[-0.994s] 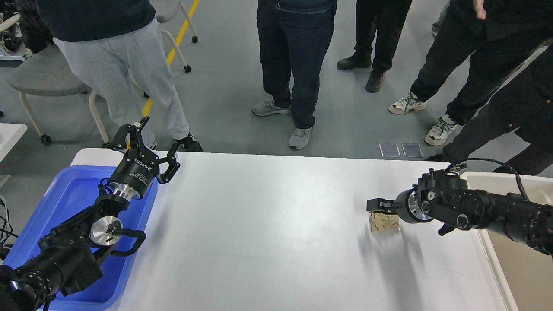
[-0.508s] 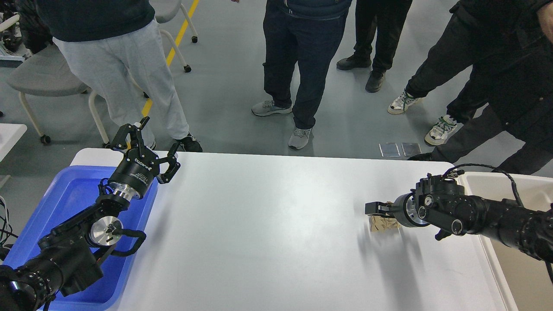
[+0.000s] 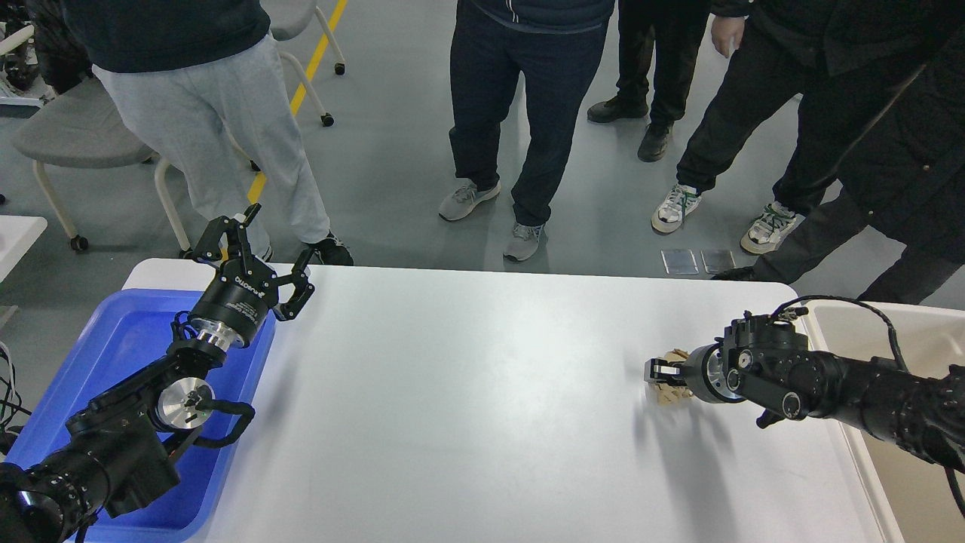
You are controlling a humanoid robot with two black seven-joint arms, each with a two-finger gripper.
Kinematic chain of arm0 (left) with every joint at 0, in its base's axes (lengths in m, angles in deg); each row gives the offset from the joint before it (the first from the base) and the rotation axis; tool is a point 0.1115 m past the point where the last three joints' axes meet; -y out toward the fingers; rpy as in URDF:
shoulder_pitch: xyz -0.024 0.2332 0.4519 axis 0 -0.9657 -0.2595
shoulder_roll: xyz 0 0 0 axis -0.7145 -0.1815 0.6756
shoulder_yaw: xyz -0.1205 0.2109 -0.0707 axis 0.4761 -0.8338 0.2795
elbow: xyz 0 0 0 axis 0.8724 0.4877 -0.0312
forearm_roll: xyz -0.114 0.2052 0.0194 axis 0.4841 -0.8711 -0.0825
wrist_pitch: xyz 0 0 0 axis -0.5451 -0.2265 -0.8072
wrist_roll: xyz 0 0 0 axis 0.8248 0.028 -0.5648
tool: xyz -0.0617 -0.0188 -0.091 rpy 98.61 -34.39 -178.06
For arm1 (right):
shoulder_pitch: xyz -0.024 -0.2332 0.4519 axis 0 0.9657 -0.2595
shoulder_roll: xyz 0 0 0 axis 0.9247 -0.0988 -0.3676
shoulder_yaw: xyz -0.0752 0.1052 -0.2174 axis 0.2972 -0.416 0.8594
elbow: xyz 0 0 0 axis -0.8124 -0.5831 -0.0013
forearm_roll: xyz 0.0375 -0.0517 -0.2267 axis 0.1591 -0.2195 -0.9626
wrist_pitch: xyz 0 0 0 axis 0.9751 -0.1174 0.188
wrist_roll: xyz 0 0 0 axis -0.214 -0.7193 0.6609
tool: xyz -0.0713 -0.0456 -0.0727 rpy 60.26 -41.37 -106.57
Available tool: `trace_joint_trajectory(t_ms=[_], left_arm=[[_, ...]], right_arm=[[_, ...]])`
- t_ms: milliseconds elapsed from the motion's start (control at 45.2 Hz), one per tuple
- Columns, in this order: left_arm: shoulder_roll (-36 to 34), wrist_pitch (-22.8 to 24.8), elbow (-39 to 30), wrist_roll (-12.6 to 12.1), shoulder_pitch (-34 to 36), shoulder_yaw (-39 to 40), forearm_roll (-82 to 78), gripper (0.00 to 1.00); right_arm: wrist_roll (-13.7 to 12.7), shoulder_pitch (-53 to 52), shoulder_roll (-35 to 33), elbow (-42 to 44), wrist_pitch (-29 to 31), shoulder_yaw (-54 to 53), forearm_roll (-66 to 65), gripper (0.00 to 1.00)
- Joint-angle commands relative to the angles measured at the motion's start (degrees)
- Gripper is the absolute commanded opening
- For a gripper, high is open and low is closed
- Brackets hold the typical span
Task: Tidy desktop
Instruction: 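Close the right gripper on the paper ball and lift it, then carry the paper ball with the right gripper toward the beige bin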
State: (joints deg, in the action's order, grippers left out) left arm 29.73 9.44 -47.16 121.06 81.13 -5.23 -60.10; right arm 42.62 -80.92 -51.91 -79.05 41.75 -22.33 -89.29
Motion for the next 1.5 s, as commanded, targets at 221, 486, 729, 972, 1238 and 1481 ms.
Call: trace_joint_trajectory(t_ms=[221, 486, 729, 972, 1238, 1481], left_arm=[[-0.01, 0.00, 0.00, 0.00, 0.00, 0.07, 0.00, 1.00], [0.07, 0.00, 0.00, 0.00, 0.00, -0.01, 0.00, 1.00], [-0.01, 0.00, 0.00, 0.00, 0.00, 0.08, 0.00, 1.00], [-0.01, 0.00, 0.00, 0.00, 0.00, 0.07, 0.00, 1.00], [-0.01, 0.00, 0.00, 0.00, 0.00, -0.01, 0.00, 1.00], [-0.01, 0.00, 0.00, 0.00, 0.00, 0.08, 0.00, 1.00]], right_arm=[[0.31, 0.02, 0.06, 0.14, -0.12, -0.24, 0.85, 0.00], [0.40, -2.00, -2.57, -2.05, 0.67, -1.73, 4.62, 0.00], [0.31, -10.52, -10.92, -11.62, 2.96, -0.76, 6.91, 0.00], [-0.31, -21.33, -20.76, -20.59, 7.44, 0.12, 8.05, 0.00], [-1.71, -28.90, -27.89, -24.46, 12.10, 0.20, 7.70, 0.00], [-2.15, -30.57, -31.40, -24.38, 12.71, 0.03, 7.44, 0.00]])
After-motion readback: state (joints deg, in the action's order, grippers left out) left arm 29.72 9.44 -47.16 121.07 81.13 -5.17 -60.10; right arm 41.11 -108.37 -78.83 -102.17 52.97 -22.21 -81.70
